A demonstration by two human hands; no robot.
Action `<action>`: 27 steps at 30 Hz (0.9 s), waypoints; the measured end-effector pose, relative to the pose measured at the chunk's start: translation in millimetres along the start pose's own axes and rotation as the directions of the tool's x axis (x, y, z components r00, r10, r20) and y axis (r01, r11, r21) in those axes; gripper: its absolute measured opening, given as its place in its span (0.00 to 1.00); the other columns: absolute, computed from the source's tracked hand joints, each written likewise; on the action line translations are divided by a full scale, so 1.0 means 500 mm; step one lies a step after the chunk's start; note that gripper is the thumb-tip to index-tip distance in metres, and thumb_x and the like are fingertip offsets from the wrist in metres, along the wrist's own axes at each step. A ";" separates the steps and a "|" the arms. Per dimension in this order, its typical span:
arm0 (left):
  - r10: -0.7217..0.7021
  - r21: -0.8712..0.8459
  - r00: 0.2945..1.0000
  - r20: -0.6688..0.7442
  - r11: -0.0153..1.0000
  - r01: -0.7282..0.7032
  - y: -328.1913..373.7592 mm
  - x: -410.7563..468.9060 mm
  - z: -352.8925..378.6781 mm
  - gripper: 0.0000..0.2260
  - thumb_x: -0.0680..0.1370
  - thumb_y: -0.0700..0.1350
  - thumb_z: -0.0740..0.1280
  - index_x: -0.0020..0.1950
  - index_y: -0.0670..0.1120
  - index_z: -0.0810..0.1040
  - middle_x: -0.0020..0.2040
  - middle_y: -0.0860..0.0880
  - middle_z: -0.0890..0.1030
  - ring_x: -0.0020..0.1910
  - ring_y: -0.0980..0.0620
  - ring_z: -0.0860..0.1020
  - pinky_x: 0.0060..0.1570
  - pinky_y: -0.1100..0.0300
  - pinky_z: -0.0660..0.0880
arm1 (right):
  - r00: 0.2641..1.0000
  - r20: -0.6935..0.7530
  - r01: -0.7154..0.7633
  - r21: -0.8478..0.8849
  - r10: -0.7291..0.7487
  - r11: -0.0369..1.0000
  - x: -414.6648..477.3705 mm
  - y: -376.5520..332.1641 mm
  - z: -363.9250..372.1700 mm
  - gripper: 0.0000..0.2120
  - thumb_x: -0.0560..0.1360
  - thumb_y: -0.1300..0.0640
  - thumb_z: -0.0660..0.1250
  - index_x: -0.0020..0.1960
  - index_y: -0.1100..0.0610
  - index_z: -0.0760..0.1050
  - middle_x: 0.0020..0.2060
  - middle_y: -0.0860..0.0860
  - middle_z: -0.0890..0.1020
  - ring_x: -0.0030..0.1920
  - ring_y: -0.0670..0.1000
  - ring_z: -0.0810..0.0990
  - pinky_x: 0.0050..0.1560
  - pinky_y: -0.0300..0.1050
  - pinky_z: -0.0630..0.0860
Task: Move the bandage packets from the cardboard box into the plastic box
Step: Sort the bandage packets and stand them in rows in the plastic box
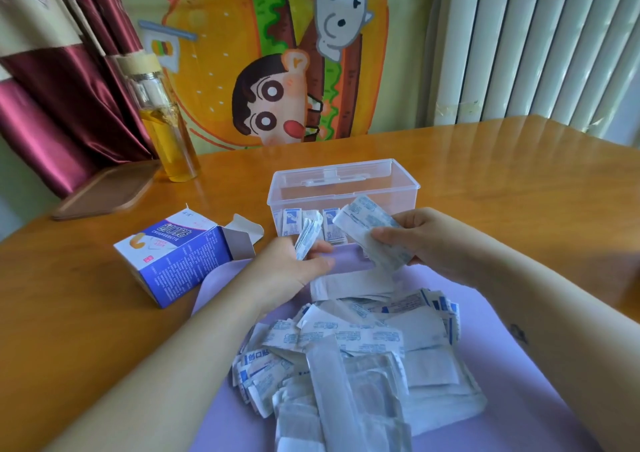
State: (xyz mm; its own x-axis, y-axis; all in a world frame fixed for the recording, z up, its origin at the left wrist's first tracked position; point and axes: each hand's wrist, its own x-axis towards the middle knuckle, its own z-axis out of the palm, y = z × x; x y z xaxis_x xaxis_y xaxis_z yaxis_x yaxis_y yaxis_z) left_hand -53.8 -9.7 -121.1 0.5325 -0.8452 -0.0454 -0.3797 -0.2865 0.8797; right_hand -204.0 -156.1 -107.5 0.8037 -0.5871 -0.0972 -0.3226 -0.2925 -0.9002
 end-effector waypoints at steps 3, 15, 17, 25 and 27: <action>-0.038 -0.130 0.997 -0.065 0.991 0.029 0.015 -0.006 0.005 0.11 0.73 0.57 0.69 0.42 0.50 0.80 0.23 0.58 0.73 0.25 0.57 0.69 0.34 0.62 0.67 | 0.998 0.039 0.050 -0.013 -0.049 0.999 0.000 -0.003 0.006 0.14 0.70 0.45 0.70 0.46 0.55 0.83 0.44 0.54 0.85 0.47 0.55 0.82 0.59 0.57 0.76; 0.049 -0.076 0.939 -0.340 0.994 -0.079 0.017 -0.005 -0.003 0.13 0.74 0.50 0.71 0.44 0.41 0.75 0.35 0.42 0.69 0.34 0.49 0.67 0.37 0.56 0.64 | 0.998 -0.003 0.062 0.368 -0.065 0.928 -0.005 -0.017 0.000 0.06 0.77 0.58 0.65 0.49 0.58 0.80 0.48 0.52 0.85 0.48 0.49 0.83 0.50 0.44 0.79; 0.052 -0.088 0.945 -0.323 0.992 -0.085 0.017 -0.004 -0.003 0.14 0.74 0.49 0.71 0.44 0.38 0.75 0.33 0.42 0.70 0.33 0.48 0.67 0.35 0.56 0.63 | 0.994 0.061 0.064 0.374 -0.094 0.925 -0.006 -0.016 -0.001 0.07 0.76 0.59 0.65 0.51 0.58 0.80 0.49 0.53 0.85 0.49 0.49 0.83 0.52 0.44 0.79; 0.043 -0.217 0.966 -0.255 0.971 -0.100 0.015 0.003 0.001 0.05 0.72 0.45 0.73 0.44 0.51 0.79 0.39 0.43 0.77 0.32 0.50 0.70 0.39 0.54 0.69 | 0.994 0.028 0.090 0.353 -0.107 0.931 -0.001 -0.011 0.009 0.09 0.72 0.64 0.69 0.52 0.59 0.79 0.50 0.59 0.84 0.49 0.56 0.83 0.53 0.50 0.80; 0.035 -0.231 0.966 -0.258 0.968 -0.097 0.018 0.002 0.002 0.09 0.69 0.49 0.75 0.45 0.50 0.79 0.38 0.43 0.75 0.32 0.51 0.69 0.39 0.53 0.68 | 0.994 0.020 0.097 0.326 -0.110 0.940 -0.003 -0.013 0.008 0.09 0.72 0.63 0.70 0.51 0.58 0.79 0.47 0.57 0.85 0.47 0.54 0.84 0.51 0.47 0.80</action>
State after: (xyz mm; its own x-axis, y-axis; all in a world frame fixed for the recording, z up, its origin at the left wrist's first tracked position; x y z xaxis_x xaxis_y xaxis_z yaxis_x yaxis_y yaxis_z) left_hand -57.4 -13.5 -113.9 0.6957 -0.7100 0.1091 -0.2443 -0.0910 0.9654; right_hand -200.8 -150.1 -103.1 0.8439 -0.5365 -0.0061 -0.0622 -0.0864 -0.9943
